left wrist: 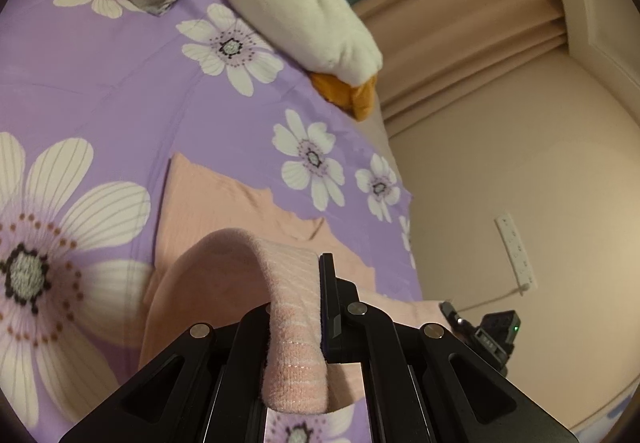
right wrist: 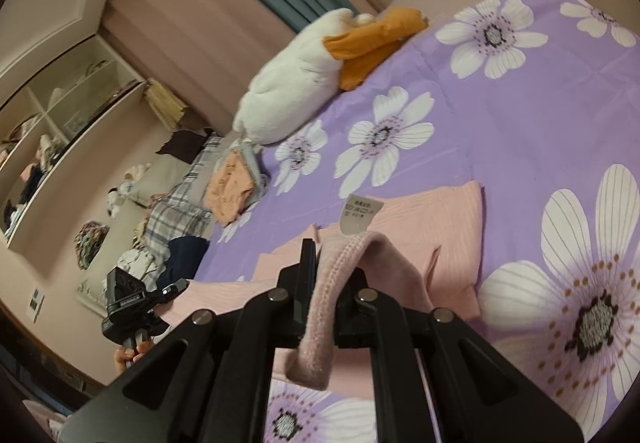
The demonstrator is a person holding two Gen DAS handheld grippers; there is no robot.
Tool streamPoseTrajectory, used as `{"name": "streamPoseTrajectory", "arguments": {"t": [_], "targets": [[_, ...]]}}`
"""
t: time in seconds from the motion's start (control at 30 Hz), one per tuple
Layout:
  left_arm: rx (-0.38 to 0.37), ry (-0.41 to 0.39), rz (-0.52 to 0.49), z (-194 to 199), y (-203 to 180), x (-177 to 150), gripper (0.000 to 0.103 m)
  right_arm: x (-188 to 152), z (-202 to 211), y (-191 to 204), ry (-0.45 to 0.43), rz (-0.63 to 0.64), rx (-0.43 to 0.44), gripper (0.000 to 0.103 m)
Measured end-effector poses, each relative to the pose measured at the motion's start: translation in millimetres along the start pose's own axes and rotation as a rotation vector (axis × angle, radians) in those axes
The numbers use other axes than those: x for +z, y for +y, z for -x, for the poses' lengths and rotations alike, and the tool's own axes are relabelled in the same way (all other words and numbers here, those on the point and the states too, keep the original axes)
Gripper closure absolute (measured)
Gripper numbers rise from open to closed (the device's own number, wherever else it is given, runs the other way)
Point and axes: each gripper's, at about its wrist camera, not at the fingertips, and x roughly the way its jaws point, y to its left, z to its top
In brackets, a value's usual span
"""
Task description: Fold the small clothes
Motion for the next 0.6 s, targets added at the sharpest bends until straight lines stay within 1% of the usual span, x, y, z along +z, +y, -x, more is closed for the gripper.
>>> {"name": "streamPoseTrajectory", "arguments": {"t": [0.17, 0.43, 0.6], "targets": [[0.028, 0.017, 0.013, -24, 10, 18, 0.103, 13, -28, -21, 0.025, -0.038, -0.043, 0.094], [0.094, 0.054, 0.032, -63, 28, 40, 0.103, 26, -64, -48, 0.067, -0.095, -0.085, 0.095], [0.140, 0.086, 0.079, -88, 50, 51, 0.103, 29, -87, -66, 0.112, -0.147, -0.114, 0.094]]}}
